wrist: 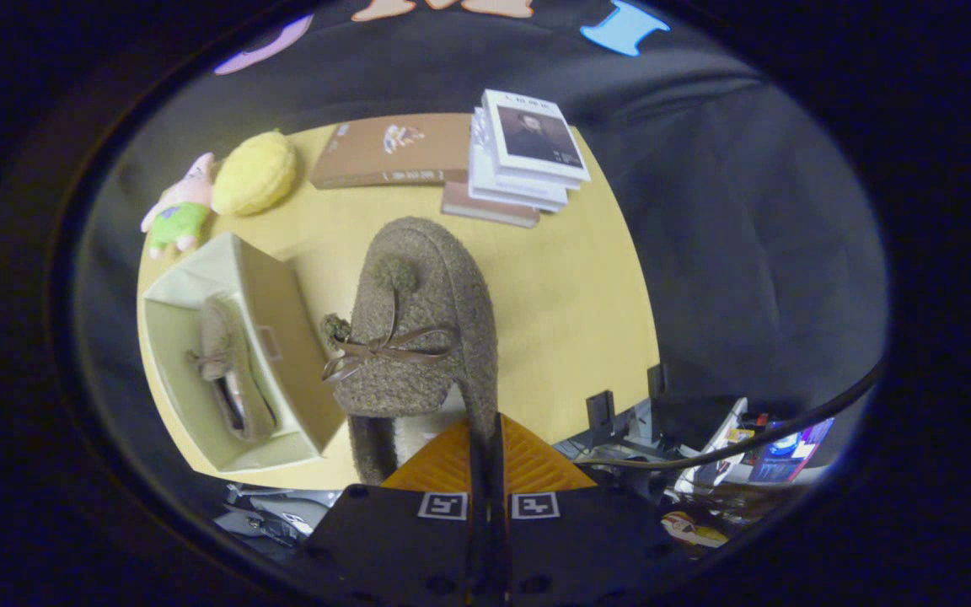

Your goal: Open the storage box then place both shoes into the box .Put the left shoe in first, then the right shoe, with the right side of both shoes facing outward in a uniform manner.

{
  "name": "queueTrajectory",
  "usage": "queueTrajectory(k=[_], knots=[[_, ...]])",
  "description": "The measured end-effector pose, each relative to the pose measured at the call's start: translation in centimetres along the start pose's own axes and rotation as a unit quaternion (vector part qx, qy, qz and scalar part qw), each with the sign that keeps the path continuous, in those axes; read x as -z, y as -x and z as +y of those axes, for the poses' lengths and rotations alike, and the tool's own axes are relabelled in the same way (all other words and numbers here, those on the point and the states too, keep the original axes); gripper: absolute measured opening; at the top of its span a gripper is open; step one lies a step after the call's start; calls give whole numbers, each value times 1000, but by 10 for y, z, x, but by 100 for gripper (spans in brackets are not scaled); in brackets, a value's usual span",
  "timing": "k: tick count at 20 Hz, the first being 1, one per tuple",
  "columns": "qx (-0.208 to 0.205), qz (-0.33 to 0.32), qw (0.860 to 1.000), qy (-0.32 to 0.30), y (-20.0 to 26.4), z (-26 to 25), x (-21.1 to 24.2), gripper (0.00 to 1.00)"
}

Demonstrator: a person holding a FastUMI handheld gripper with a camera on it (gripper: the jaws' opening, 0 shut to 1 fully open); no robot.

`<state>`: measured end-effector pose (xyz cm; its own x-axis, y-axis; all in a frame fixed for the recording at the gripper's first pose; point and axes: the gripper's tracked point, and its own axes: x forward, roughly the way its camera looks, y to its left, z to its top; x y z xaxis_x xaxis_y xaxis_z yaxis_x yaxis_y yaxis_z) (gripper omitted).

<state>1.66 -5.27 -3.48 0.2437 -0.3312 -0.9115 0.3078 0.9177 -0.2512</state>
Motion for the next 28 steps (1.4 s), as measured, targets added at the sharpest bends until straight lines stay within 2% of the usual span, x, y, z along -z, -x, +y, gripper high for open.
queueTrajectory(k=[4,8,12,14,20,28], knots=[[-41,-31,998,23,31,62,-7,5],[-51,-44,994,86,37,123,-3,5],[-82,-48,987,133,16,200,-1,5],[-83,-46,983,158,-4,222,-4,5],[-44,-14,972,229,-76,238,1,5],[-65,-3,978,198,-120,237,17,6]])
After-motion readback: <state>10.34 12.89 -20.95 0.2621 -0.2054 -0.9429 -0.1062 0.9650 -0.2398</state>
